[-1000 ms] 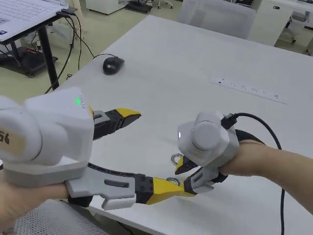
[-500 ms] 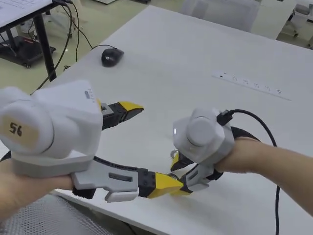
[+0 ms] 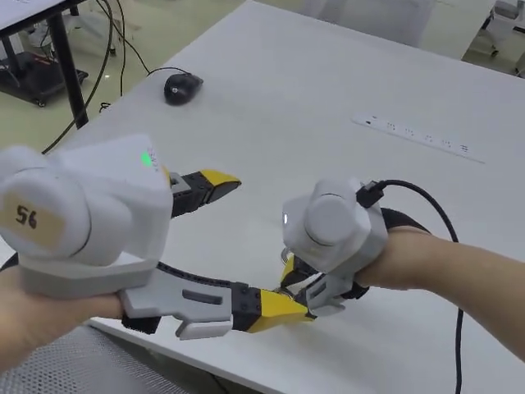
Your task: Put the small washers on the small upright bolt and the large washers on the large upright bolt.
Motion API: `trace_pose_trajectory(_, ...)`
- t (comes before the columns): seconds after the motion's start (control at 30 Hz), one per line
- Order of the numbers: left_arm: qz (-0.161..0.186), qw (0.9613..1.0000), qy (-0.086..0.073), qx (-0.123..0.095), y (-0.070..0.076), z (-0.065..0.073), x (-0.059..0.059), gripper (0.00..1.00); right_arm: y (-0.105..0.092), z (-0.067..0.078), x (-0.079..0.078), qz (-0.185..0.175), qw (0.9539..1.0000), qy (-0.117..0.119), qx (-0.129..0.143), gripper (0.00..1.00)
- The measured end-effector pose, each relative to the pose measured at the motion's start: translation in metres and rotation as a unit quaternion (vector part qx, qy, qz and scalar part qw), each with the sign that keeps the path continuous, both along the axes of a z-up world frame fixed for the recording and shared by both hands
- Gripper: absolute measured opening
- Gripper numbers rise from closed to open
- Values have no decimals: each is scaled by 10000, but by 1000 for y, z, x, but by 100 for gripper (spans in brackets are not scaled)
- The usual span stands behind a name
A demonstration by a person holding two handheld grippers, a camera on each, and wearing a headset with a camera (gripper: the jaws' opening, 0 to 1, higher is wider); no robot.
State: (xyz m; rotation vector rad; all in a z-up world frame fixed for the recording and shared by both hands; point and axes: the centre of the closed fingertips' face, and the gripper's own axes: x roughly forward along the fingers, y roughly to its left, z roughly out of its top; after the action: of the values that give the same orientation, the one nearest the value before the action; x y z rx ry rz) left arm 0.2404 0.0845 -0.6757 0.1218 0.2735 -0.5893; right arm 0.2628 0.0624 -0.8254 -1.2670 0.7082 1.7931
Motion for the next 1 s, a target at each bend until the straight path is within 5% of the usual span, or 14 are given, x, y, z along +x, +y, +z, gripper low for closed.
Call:
trace_pose_trajectory(0.5, 25, 10000, 17, -12, 0, 0, -2, 86, -1, 3, 1, -28, 10000, -30, -58, 22)
trace_pose_trajectory(1.0, -54, 10000, 54, 36, -6, -2, -2, 86, -19, 28, 35, -284, 9994, -211, -19, 22)
